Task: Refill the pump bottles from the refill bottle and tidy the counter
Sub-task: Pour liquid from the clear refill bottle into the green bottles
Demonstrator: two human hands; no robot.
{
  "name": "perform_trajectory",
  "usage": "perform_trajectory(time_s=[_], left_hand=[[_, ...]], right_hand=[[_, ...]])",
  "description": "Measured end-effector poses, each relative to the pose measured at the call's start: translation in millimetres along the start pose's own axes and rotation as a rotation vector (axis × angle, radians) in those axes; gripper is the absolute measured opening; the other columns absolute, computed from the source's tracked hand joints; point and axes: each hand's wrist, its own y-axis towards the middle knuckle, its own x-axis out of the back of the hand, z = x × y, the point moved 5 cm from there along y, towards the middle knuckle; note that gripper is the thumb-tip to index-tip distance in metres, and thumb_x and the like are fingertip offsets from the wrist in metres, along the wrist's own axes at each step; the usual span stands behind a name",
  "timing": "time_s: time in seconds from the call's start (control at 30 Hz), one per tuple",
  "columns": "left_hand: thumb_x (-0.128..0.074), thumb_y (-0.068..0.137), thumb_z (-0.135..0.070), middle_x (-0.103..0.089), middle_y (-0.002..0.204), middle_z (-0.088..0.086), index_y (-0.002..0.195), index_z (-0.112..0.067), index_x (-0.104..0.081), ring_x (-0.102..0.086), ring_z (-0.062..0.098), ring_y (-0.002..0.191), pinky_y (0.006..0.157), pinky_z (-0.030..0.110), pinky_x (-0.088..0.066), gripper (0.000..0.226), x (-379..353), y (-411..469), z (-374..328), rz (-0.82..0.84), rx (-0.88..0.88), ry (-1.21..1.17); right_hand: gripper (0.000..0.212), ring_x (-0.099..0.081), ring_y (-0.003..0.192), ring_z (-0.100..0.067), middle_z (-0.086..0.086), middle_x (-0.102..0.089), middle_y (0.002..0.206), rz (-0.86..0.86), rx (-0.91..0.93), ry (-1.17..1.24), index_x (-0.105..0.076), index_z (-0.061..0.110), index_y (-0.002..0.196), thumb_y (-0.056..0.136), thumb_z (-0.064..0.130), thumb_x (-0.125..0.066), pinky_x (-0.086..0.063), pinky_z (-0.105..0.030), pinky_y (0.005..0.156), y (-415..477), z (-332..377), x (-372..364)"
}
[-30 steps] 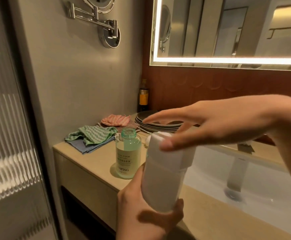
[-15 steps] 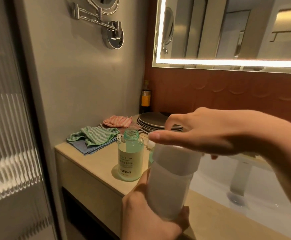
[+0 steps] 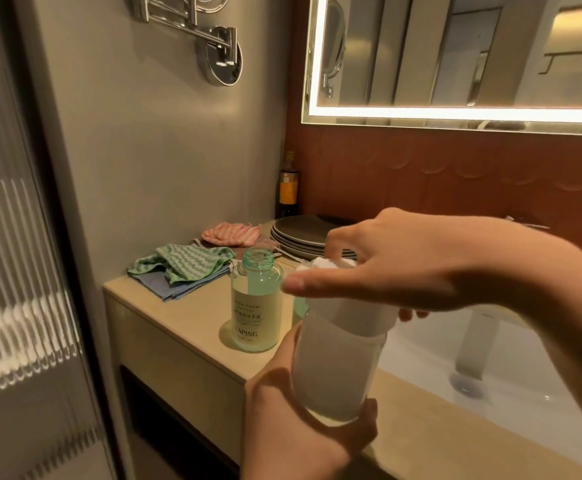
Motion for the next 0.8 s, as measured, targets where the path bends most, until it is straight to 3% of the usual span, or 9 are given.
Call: perform_trajectory(time_s=[0.1,0.2,0.33,0.43,0.53,0.67,0.8], left_hand=[[-0.090,0.043,-0.019,-0.062,0.077,-0.020,0.079,-0.048,-0.044,-0.046,-0.027,0.081,0.053,0.000,-0.040,0.065,3,1,2,-0.016,-0.010,-0.053],[-0.091,0.041,-0.024,-0.061,0.085,-0.030,0.083,-0.050,-0.053,-0.055,-0.015,0.082,0.054,0.004,-0.043,0.062,5,2,4,-0.017,-0.054,-0.078],[-0.084,0.037,-0.033,-0.061,0.085,-0.032,0.087,-0.049,-0.055,-0.059,-0.009,0.074,0.051,0.006,-0.043,0.059,10,1,0,-0.065,-0.107,-0.061],[-0.076,0.033,-0.045,-0.059,0.087,-0.038,0.087,-0.051,-0.053,-0.059,-0.012,0.073,0.052,0.004,-0.043,0.059,11,2,-2,-0.102,-0.126,-0.067],[-0.072,0.031,-0.051,-0.052,0.093,-0.045,0.089,-0.053,-0.049,-0.055,-0.018,0.081,0.054,0.001,-0.041,0.062,10,2,3,-0.107,-0.101,-0.056],[-0.070,0.028,-0.055,-0.058,0.093,-0.037,0.092,-0.052,-0.052,-0.060,-0.011,0.080,0.058,0.005,-0.044,0.066,5,0,9,-0.078,-0.094,-0.056],[-0.071,0.029,-0.055,-0.061,0.090,-0.034,0.091,-0.051,-0.054,-0.061,-0.009,0.079,0.060,0.005,-0.045,0.064,2,-4,10,-0.047,-0.121,-0.053]], right_hand=[[0.067,-0.065,0.061,-0.010,0.010,-0.060,0.087,-0.085,0.078,0.031,-0.051,0.031,0.117,0.067,0.075,-0.043,-0.054,-0.017,0.051,-2,1,6],[0.063,-0.065,0.075,-0.005,0.020,-0.058,0.093,-0.168,0.127,0.170,-0.048,0.042,0.112,0.057,0.073,-0.045,-0.057,-0.018,0.063,-9,-9,18],[0.056,-0.060,0.081,0.008,0.019,-0.060,0.091,-0.274,0.081,0.277,-0.051,0.043,0.105,0.056,0.069,-0.049,-0.054,-0.013,0.056,-24,-36,29],[0.058,-0.063,0.072,-0.003,0.016,-0.061,0.092,-0.128,-0.118,0.125,-0.051,0.040,0.104,0.055,0.072,-0.051,-0.053,-0.017,0.057,-25,-60,8],[0.058,-0.058,0.088,-0.008,0.009,-0.058,0.107,0.064,-0.261,-0.104,-0.046,0.033,0.117,0.071,0.067,-0.060,-0.051,-0.025,0.078,-15,-83,-41],[0.073,-0.052,0.106,-0.015,0.004,-0.053,0.125,0.196,-0.268,-0.192,-0.035,0.028,0.133,0.076,0.068,-0.057,-0.047,-0.029,0.090,-4,-96,-117],[0.086,-0.047,0.118,-0.014,0.007,-0.045,0.139,0.168,-0.227,-0.163,-0.025,0.034,0.142,0.073,0.081,-0.043,-0.042,-0.029,0.099,-10,-100,-138]])
